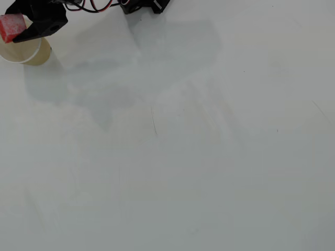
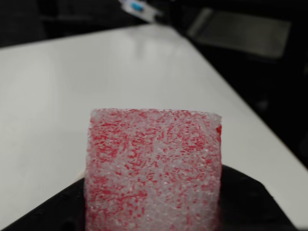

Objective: Pick up the cube and drop it in the cup.

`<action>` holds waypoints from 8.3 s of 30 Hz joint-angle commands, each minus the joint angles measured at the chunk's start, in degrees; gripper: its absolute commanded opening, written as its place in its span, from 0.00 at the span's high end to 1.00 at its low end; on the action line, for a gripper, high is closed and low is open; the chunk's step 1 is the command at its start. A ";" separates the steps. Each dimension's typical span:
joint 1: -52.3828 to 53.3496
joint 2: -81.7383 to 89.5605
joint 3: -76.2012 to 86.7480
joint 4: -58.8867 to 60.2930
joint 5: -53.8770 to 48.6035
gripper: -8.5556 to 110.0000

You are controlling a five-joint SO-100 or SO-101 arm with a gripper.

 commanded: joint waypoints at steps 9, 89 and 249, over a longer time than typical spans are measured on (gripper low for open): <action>-1.58 2.99 -7.12 0.44 -1.32 0.60; -43.68 18.81 11.51 0.18 -1.32 0.93; -54.93 31.55 27.25 41.66 0.00 0.92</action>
